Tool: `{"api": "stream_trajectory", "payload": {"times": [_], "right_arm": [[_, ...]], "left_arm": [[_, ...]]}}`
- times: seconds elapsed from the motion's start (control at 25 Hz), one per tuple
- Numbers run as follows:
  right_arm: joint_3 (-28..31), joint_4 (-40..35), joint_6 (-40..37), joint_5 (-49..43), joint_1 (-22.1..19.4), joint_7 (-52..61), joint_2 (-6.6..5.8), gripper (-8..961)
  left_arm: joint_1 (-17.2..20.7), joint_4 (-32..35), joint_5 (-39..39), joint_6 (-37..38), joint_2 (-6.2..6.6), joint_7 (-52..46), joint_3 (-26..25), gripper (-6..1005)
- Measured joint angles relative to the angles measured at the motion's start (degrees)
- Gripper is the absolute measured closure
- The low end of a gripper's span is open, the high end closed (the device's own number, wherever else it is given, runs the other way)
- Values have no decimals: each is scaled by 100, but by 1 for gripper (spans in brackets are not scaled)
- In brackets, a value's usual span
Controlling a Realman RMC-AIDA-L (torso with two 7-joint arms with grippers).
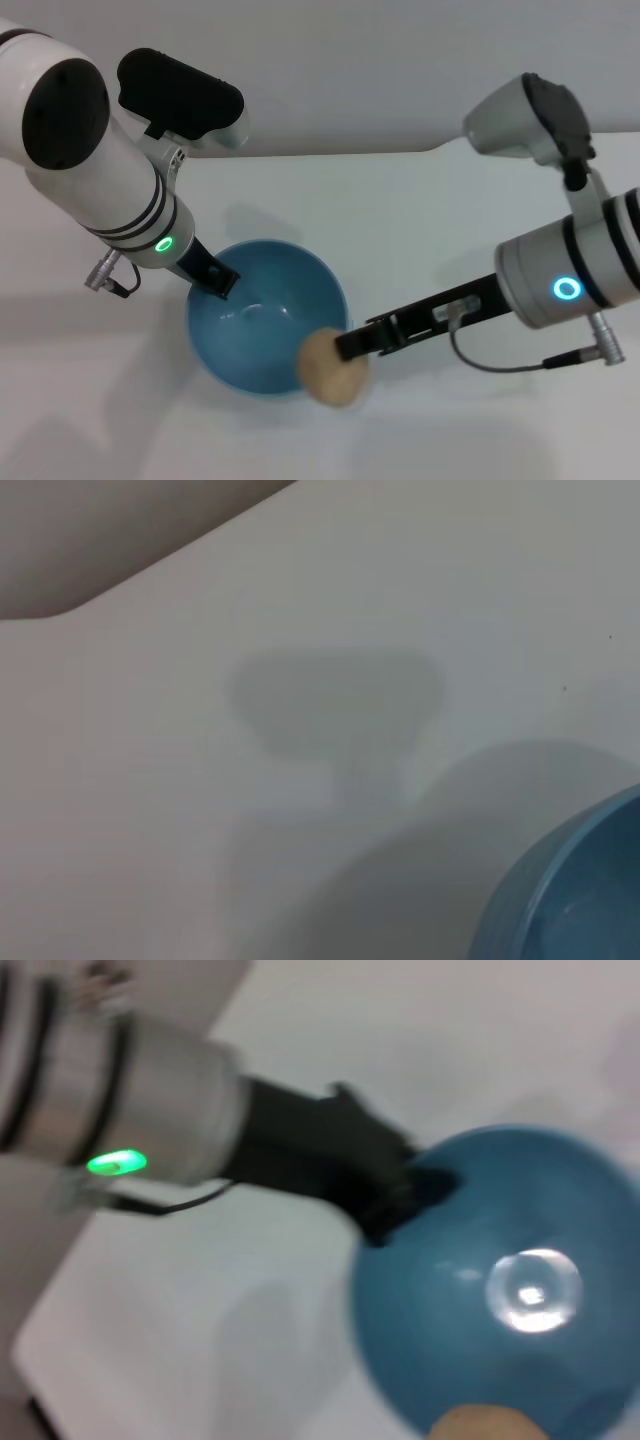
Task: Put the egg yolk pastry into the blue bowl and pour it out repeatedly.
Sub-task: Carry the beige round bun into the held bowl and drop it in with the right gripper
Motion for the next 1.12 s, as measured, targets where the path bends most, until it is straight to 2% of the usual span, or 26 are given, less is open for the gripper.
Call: {"api": "stream_trajectory", "payload": {"times": [0.4, 0.84, 1.12], "right_arm": [[369, -163, -379, -142, 63, -149, 7, 937], [319, -1163, -1018, 205, 609, -652, 40, 932], [319, -1542, -1094, 633, 678, -906, 39, 929]], "left_arm": [[-20, 0, -6, -56, -2, 0, -4, 1001], [-39, 0, -384, -285, -3, 66, 140, 1001], [-52, 0, -387, -308, -12, 70, 144, 1000]]}}
